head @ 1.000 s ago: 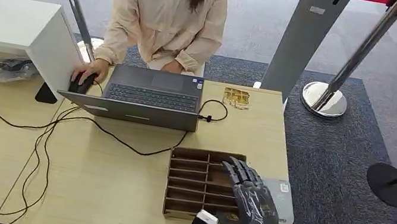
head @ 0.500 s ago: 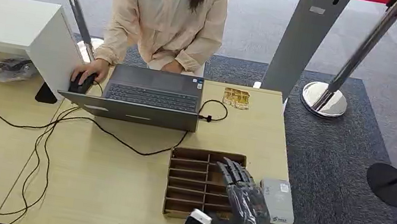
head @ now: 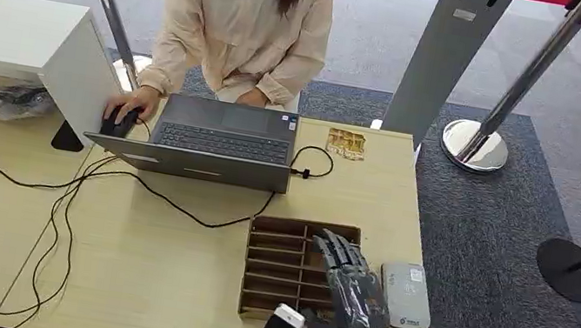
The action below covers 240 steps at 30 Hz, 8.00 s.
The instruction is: Pass the card to the sensor for recognition and then transmit it.
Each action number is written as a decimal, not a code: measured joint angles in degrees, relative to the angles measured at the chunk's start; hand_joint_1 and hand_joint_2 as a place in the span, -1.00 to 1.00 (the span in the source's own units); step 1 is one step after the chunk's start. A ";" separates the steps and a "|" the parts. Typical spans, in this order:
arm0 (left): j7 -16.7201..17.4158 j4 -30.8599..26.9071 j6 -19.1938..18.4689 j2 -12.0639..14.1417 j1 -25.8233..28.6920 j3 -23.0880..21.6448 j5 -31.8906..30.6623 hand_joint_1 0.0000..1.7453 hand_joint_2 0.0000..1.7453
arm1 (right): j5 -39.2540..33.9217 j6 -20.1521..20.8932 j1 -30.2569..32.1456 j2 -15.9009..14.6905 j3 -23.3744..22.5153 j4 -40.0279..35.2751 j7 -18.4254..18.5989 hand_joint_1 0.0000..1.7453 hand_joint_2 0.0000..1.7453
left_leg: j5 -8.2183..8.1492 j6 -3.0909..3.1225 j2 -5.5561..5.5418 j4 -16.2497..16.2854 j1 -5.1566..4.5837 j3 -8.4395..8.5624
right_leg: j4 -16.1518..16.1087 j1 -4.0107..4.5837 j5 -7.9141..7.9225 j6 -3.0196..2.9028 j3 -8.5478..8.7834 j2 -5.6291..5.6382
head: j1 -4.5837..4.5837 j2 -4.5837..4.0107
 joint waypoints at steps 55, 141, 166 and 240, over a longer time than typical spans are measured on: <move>1.75 0.00 0.07 0.31 0.04 0.00 0.42 -1.00 -1.00 | 0.00 10.56 2.02 -10.32 -6.84 -13.13 4.61 -0.64 1.00 | -0.01 0.00 0.00 0.01 -0.01 0.00 | 0.00 -0.01 0.00 0.00 -0.01 0.00 | 0.00 0.00; 1.73 0.00 0.39 0.77 0.01 0.00 -0.94 -1.00 -1.00 | 1.16 5.42 1.23 -5.55 -2.80 -4.76 3.76 -0.06 1.00 | -0.07 -0.01 0.00 0.00 -0.01 -0.01 | 0.00 -0.01 -0.05 0.03 -0.02 0.00 | 0.00 0.00; 1.11 0.00 1.11 0.79 0.01 0.02 -0.94 -1.00 -1.00 | 0.46 2.84 1.52 -4.98 -2.60 -4.26 3.82 -0.06 1.00 | -0.07 -0.01 0.00 0.00 0.00 -0.02 | 0.00 -0.01 -0.05 0.03 -0.02 0.00 | 0.00 0.00; 0.06 0.00 0.48 1.22 0.03 0.04 -2.95 -1.00 -1.00 | 9.55 12.31 -5.55 -4.37 -7.61 -9.62 -0.26 0.80 1.00 | -0.06 0.00 0.02 0.01 -0.01 -0.01 | 0.00 -0.01 -0.05 0.03 0.00 0.00 | 0.00 0.00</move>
